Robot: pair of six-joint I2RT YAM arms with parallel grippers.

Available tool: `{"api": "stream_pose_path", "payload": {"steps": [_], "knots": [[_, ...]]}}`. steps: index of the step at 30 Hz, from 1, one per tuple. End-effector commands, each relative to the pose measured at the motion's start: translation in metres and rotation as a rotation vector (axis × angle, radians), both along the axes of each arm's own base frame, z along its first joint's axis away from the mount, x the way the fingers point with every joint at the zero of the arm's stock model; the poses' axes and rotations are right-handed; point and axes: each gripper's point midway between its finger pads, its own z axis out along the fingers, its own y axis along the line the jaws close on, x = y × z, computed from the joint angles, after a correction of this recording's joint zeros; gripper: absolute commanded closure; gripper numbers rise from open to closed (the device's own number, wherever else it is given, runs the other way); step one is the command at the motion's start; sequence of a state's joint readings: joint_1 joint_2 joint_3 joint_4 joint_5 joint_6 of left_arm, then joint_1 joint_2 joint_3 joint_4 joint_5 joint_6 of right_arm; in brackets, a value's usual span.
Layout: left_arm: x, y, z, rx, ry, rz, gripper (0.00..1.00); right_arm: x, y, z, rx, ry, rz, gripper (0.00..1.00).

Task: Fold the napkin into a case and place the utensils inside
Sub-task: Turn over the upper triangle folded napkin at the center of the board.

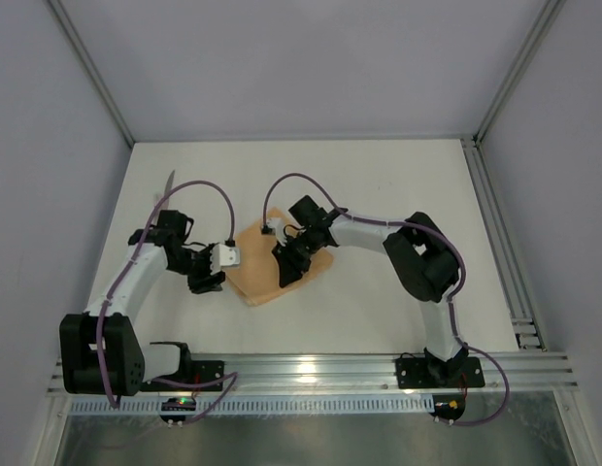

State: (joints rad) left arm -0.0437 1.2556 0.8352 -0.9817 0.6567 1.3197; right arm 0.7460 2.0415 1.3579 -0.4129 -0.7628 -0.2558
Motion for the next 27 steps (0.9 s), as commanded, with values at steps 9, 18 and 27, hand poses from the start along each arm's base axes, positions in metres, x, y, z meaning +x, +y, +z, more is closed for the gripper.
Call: {"api": "stream_pose_path", "payload": {"steps": [9,18,27], "knots": [[0.007,-0.009,0.000,-0.049,-0.047,0.014,0.49,0.008,0.014,0.032,0.052,-0.023,-0.046,0.58],[-0.005,-0.035,-0.009,0.026,-0.287,-0.175,0.46,0.048,-0.006,0.095,0.144,0.025,-0.355,0.58],[-0.008,-0.073,-0.022,0.061,-0.507,-0.374,0.46,0.102,-0.118,0.063,-0.077,0.020,-0.810,0.57]]}}
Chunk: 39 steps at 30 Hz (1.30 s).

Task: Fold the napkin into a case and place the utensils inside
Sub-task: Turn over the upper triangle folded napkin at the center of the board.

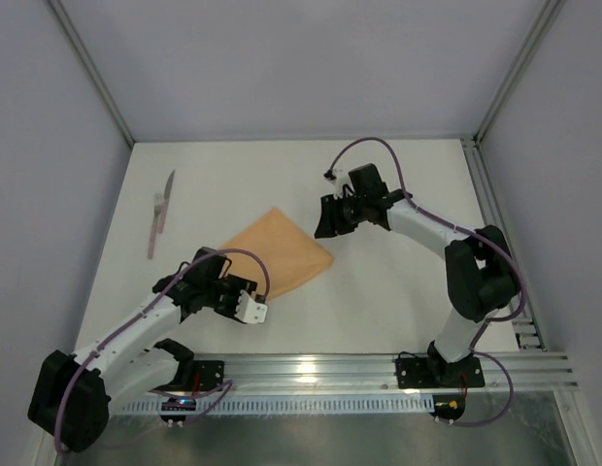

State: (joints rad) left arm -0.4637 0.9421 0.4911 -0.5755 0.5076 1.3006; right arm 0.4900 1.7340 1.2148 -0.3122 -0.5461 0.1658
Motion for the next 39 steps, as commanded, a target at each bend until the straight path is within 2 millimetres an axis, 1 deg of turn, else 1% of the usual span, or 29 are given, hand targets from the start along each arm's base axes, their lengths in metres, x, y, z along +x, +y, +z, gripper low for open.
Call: {"api": "stream_pose_path", "payload": {"steps": [1,2,3,4,5,6,8,9,10,12,15,16,19,23,26,29,30,31,32,33,35,37,39], "knots": [[0.022,-0.008,-0.001,0.034,-0.122,-0.036,0.48,0.013,-0.038,-0.025,-0.111,0.062,-0.174,0.58],[0.022,-0.008,-0.005,0.052,-0.119,-0.052,0.48,0.011,-0.041,-0.031,-0.129,0.082,-0.169,0.57],[0.018,-0.005,-0.012,0.086,-0.088,-0.072,0.50,0.011,-0.043,-0.036,-0.138,0.089,-0.161,0.57],[0.018,-0.003,-0.015,0.113,-0.093,-0.098,0.50,0.011,-0.043,-0.040,-0.143,0.098,-0.157,0.57],[0.016,-0.001,-0.017,0.128,-0.085,-0.113,0.50,0.010,-0.043,-0.049,-0.152,0.117,-0.153,0.57],[0.011,0.002,-0.020,0.149,-0.062,-0.133,0.50,0.010,-0.043,-0.052,-0.155,0.123,-0.154,0.57],[0.005,0.002,-0.022,0.167,-0.060,-0.192,0.51,0.009,-0.043,-0.058,-0.161,0.133,-0.152,0.57],[0.004,0.003,-0.021,0.173,-0.058,-0.209,0.51,0.007,-0.043,-0.066,-0.167,0.151,-0.146,0.57],[-0.005,0.006,-0.025,0.192,-0.035,-0.254,0.50,0.008,-0.043,-0.068,-0.168,0.159,-0.146,0.57],[-0.010,0.008,-0.027,0.204,-0.016,-0.276,0.50,0.003,-0.041,-0.076,-0.165,0.191,-0.134,0.57],[-0.004,0.003,-0.027,0.185,-0.034,-0.264,0.50,-0.004,-0.043,-0.080,-0.168,0.206,-0.130,0.57],[0.005,-0.003,-0.025,0.165,-0.072,-0.253,0.50,-0.009,-0.045,-0.084,-0.169,0.218,-0.130,0.57],[0.010,-0.010,-0.027,0.155,-0.094,-0.244,0.51,-0.016,-0.046,-0.088,-0.165,0.234,-0.123,0.57],[0.008,-0.018,-0.031,0.145,-0.107,-0.270,0.55,-0.021,-0.045,-0.092,-0.155,0.252,-0.120,0.57],[0.006,-0.024,-0.030,0.122,-0.104,-0.274,0.58,-0.024,-0.044,-0.093,-0.144,0.261,-0.122,0.58],[0.004,-0.031,-0.025,0.092,-0.105,-0.275,0.65,-0.026,-0.042,-0.093,-0.131,0.268,-0.125,0.64],[0.006,-0.035,-0.022,0.079,-0.120,-0.271,0.72,-0.026,-0.042,-0.093,-0.128,0.275,-0.126,0.69],[0.008,-0.037,-0.020,0.066,-0.115,-0.252,0.77,-0.027,-0.042,-0.093,-0.129,0.279,-0.126,0.71],[0.010,-0.039,-0.017,0.056,-0.115,-0.238,0.86,-0.027,-0.041,-0.091,-0.126,0.276,-0.126,0.73],[0.012,-0.040,-0.014,0.049,-0.113,-0.221,0.89,-0.026,-0.041,-0.090,-0.127,0.273,-0.126,0.76],[0.013,-0.042,-0.008,0.035,-0.088,-0.190,0.92,-0.026,-0.041,-0.088,-0.126,0.274,-0.127,0.78],[0.009,-0.041,-0.005,0.033,-0.051,-0.170,0.93,-0.027,-0.041,-0.085,-0.127,0.279,-0.129,0.80],[0.010,-0.044,0.005,-0.003,0.012,-0.080,0.96,-0.025,-0.040,-0.080,-0.122,0.276,-0.128,0.82]]}}
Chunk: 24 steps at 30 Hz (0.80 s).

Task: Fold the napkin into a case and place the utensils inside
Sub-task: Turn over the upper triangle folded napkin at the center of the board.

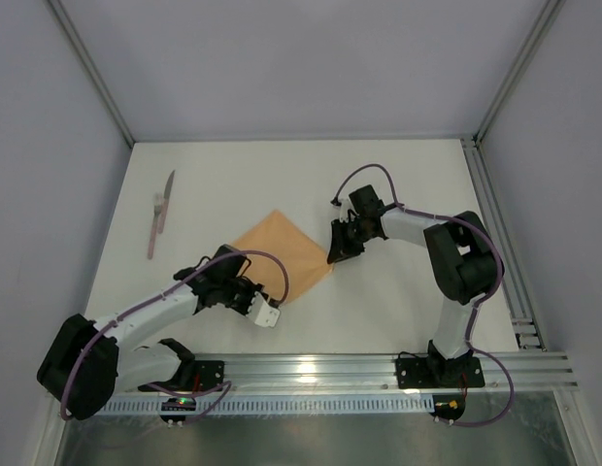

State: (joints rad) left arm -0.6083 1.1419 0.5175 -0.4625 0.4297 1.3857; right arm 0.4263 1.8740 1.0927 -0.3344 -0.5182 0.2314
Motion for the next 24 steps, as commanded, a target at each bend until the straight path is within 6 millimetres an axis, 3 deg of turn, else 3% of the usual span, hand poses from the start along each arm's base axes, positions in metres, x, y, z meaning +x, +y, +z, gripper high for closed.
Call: {"api": "stream_pose_path", "payload": {"steps": [1,4,7,16,24], "knots": [[0.007,-0.020,0.038,-0.122,0.082,0.131,0.97,-0.002,0.001,0.017,0.007,-0.007,-0.006,0.82],[-0.007,-0.022,0.044,-0.148,0.204,0.154,0.96,-0.002,0.001,0.024,0.009,-0.018,-0.006,0.82],[-0.027,-0.014,0.034,-0.114,0.253,0.112,0.93,-0.006,0.000,0.023,0.002,-0.006,-0.002,0.82],[-0.016,-0.017,0.039,-0.161,0.292,0.247,0.94,-0.010,0.001,0.035,0.021,0.008,-0.013,0.86],[-0.036,-0.016,0.036,-0.166,0.384,0.243,0.92,-0.027,-0.002,0.029,0.019,0.045,-0.008,0.86]]}}
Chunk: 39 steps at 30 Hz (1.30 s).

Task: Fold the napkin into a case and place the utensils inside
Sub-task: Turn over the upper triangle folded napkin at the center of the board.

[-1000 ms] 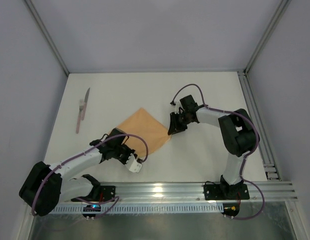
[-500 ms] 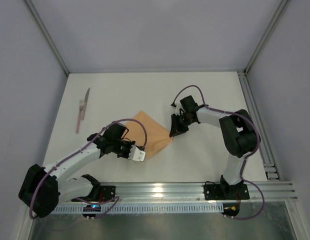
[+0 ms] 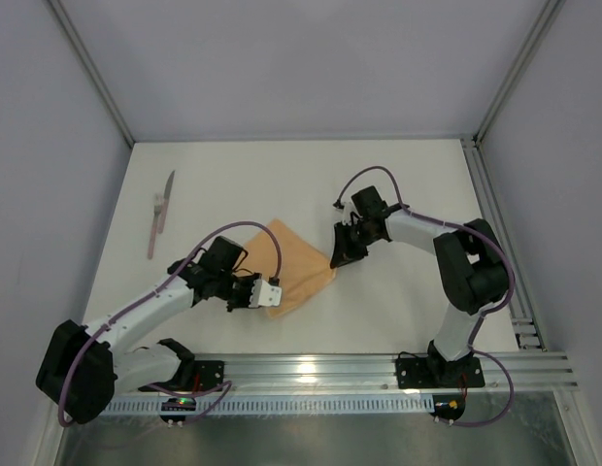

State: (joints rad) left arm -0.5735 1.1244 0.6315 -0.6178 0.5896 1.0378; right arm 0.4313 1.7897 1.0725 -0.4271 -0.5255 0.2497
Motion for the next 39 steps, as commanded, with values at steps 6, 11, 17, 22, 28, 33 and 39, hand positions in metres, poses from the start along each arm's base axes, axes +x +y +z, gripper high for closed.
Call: {"api": "stream_pose_path", "payload": {"steps": [6,11,17,22,28,33,39], "knots": [[-0.026,-0.008,0.014,-0.083,0.139,-0.012,0.87,-0.007,0.003,0.013,0.015,-0.004,-0.010,0.86],[-0.035,-0.002,-0.002,-0.063,0.169,-0.014,0.71,-0.015,0.010,0.006,0.007,0.014,-0.005,0.86],[-0.033,0.015,-0.031,0.018,0.127,0.013,0.64,-0.012,0.010,0.003,0.001,-0.001,-0.033,0.86],[-0.041,0.011,-0.015,-0.010,0.135,-0.050,0.50,-0.010,0.008,0.001,-0.018,-0.010,-0.044,0.86],[-0.022,0.002,0.025,-0.058,0.226,0.209,0.48,-0.029,-0.005,-0.005,-0.044,0.001,-0.088,0.86],[0.032,0.020,0.050,-0.089,0.294,0.662,0.48,-0.055,-0.007,-0.004,-0.042,-0.022,-0.120,0.74],[0.072,0.087,0.045,0.077,0.282,1.002,0.45,-0.072,-0.010,0.011,-0.033,-0.061,-0.135,0.42]]}}
